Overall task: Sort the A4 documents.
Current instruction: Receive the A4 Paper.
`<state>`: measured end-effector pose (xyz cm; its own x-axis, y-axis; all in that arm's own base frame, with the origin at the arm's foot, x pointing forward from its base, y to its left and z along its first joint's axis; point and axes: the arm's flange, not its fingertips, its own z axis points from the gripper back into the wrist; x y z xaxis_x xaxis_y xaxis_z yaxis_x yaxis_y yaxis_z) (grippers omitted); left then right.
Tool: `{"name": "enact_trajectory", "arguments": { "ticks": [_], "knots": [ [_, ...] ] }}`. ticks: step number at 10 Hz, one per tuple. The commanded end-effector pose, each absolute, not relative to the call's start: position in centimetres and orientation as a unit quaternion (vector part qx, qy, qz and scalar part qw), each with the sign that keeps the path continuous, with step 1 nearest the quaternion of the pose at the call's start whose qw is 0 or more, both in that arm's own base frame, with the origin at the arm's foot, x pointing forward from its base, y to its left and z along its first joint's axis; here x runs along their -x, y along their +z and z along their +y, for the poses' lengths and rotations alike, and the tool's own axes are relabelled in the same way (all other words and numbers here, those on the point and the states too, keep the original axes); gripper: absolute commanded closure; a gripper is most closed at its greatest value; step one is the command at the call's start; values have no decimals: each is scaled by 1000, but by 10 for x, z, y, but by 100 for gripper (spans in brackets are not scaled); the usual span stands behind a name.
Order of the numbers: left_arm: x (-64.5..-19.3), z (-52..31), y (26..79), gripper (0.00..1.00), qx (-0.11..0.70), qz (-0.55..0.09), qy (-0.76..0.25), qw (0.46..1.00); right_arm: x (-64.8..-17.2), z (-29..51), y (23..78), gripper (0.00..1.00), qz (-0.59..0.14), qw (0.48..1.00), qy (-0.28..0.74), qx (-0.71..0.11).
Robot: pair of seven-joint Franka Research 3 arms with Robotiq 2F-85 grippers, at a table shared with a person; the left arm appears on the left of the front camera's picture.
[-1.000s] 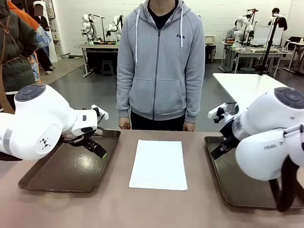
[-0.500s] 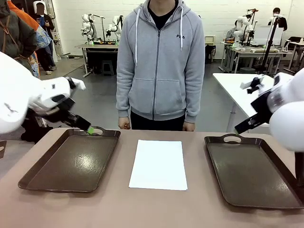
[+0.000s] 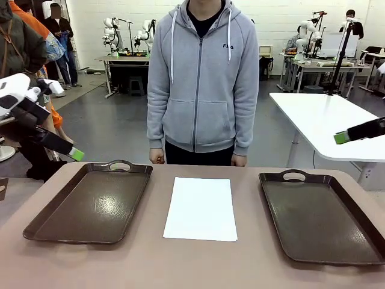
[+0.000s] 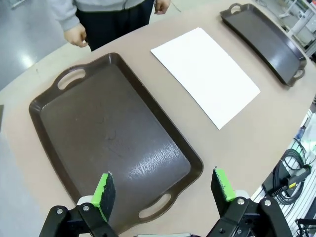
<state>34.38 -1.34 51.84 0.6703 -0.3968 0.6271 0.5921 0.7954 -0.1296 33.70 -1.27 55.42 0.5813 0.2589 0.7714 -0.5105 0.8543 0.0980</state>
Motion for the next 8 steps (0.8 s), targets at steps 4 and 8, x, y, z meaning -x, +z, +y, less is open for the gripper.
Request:
{"name": "enact_trajectory", "arguments": {
  "ticks": [4,8],
  "knots": [
    [-319,21,497,0,194,-318,-264,890,-302,3,496,0,-361,881,240,-190],
    [-322,46,496,0,195,-316,-257,892,-307,3,492,0,-351,886,238,-187]
  ]
}}
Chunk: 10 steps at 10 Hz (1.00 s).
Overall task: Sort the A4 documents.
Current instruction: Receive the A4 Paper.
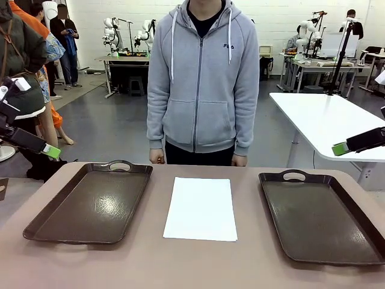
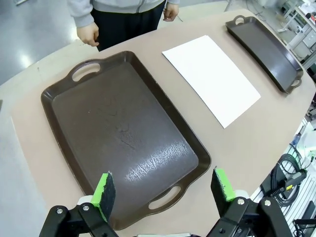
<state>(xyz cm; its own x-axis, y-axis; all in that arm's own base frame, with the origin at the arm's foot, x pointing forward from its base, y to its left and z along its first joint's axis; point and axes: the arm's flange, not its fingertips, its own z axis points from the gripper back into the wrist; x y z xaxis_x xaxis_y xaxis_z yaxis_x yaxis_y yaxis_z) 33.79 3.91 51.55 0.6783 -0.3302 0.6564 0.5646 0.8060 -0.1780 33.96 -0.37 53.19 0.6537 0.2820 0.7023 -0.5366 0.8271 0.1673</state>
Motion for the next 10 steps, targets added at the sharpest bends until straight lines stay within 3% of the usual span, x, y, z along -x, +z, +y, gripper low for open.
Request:
{"name": "enact_trajectory", "arguments": {
  "ticks": [1,2,10],
  "knots": [
    [-324,47,498,0,199,-303,-247,899,-308,3,492,0,-352,885,238,-189],
    [-338,39,516,0,187,-314,-249,897,-340,-4,532,0,-347,891,230,-183],
    [-338,39,516,0,187,-314,-249,897,-340,-4,532,0,-347,891,230,-183]
  ]
}}
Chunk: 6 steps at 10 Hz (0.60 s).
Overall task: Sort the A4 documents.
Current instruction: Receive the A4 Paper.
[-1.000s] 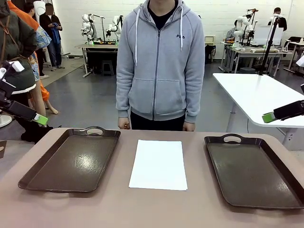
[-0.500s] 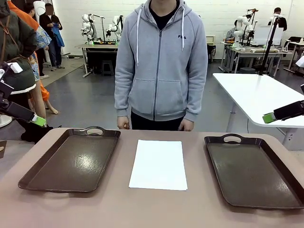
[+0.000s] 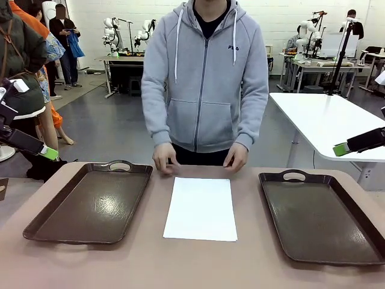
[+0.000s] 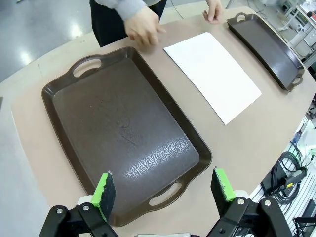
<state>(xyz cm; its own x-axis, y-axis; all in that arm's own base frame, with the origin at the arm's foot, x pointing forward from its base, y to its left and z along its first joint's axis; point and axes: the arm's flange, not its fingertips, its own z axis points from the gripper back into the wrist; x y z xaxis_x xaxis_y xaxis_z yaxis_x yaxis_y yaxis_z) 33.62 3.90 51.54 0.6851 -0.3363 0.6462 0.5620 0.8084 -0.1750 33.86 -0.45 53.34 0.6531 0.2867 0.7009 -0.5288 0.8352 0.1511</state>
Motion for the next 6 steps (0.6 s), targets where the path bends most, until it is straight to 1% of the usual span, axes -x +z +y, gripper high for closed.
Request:
{"name": "enact_trajectory", "arguments": {
  "ticks": [1,6],
  "knots": [
    [-338,39,516,0,187,-314,-249,897,-340,-4,532,0,-347,891,230,-183],
    [-338,39,516,0,187,-314,-249,897,-340,-4,532,0,-347,891,230,-183]
  ]
}}
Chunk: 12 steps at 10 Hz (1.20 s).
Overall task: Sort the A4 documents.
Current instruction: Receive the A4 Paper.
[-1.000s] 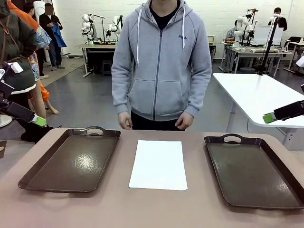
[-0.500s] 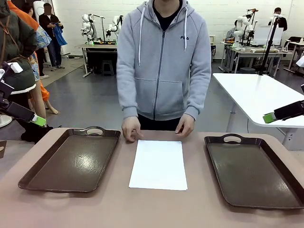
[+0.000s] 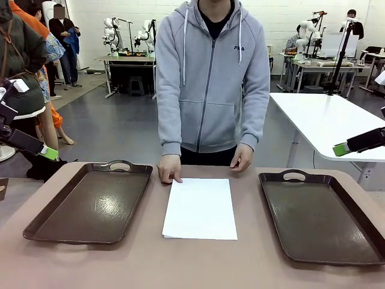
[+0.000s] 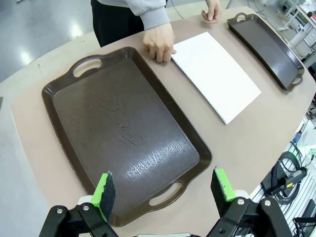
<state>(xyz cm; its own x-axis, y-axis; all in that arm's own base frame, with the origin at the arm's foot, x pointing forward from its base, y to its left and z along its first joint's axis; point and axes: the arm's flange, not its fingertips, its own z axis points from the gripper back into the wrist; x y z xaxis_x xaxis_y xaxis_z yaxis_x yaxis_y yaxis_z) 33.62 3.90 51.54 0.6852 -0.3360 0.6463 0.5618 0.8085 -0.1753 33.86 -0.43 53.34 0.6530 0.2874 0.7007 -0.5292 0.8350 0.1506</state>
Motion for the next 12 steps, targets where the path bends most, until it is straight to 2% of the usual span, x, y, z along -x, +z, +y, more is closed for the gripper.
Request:
{"name": "enact_trajectory", "arguments": {
  "ticks": [1,12],
  "knots": [
    [-338,39,516,0,187,-314,-249,897,-340,-4,532,0,-347,891,230,-183],
    [-338,39,516,0,187,-314,-249,897,-340,-4,532,0,-347,891,230,-183]
  ]
}}
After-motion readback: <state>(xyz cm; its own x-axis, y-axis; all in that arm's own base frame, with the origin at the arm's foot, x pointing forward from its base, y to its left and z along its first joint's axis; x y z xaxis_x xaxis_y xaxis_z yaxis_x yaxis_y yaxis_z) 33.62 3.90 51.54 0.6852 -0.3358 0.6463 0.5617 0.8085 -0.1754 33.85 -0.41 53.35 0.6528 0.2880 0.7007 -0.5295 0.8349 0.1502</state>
